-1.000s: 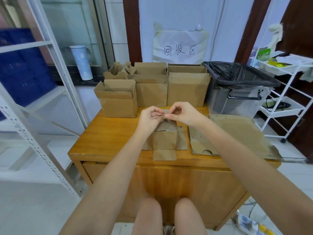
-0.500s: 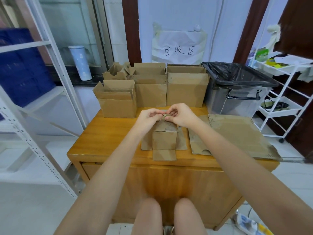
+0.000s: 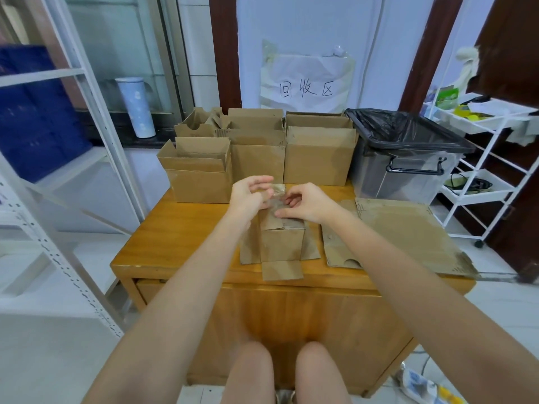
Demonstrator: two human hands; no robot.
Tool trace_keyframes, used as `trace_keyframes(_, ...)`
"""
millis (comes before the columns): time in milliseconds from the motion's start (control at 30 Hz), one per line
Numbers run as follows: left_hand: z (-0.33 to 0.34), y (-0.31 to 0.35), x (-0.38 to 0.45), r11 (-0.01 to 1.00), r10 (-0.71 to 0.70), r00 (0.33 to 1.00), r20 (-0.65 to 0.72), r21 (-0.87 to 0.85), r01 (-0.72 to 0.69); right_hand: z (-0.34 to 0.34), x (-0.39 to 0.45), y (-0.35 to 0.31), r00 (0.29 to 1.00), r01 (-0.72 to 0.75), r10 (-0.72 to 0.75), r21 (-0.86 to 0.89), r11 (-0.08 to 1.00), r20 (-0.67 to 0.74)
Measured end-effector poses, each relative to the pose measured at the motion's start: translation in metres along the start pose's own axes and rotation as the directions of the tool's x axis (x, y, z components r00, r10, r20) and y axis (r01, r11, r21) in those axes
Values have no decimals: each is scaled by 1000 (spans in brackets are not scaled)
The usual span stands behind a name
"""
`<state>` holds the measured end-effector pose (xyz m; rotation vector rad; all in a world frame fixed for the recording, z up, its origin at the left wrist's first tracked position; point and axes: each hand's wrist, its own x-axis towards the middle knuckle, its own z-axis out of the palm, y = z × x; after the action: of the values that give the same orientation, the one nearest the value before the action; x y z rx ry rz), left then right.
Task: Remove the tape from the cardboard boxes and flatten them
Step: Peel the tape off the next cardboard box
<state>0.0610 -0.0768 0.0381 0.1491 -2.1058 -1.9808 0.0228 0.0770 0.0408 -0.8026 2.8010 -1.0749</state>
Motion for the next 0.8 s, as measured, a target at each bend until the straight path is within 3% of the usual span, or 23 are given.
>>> trace_keyframes(133,1,2,4,984,115,993,25,135,-117,0,2,1,1000,-7,7,8,1000,3)
trace_keyframes(333,0,-4,5,901,268,960,80,331,-279,-6,4,0,991,-134,126,264,955,47)
trace_keyframes(400,1,-6,4,886,300,949,96,341,-315,-8,6,-5,991,-133,122,232,963,61)
trace_keyframes(633,-1,-15,-8,953,188,977,97,224,-205,0,11,-11,995,-68,62,80,995,73)
trace_keyframes(700,0,-11,-12,936,144,976,165,298,-189,2,13,-12,997,-55,56,-3,998,62)
trace_keyframes(800,0,-12,-17,815,67,976,207,553,-173,2,12,-17,999,-33,34,-53,998,33)
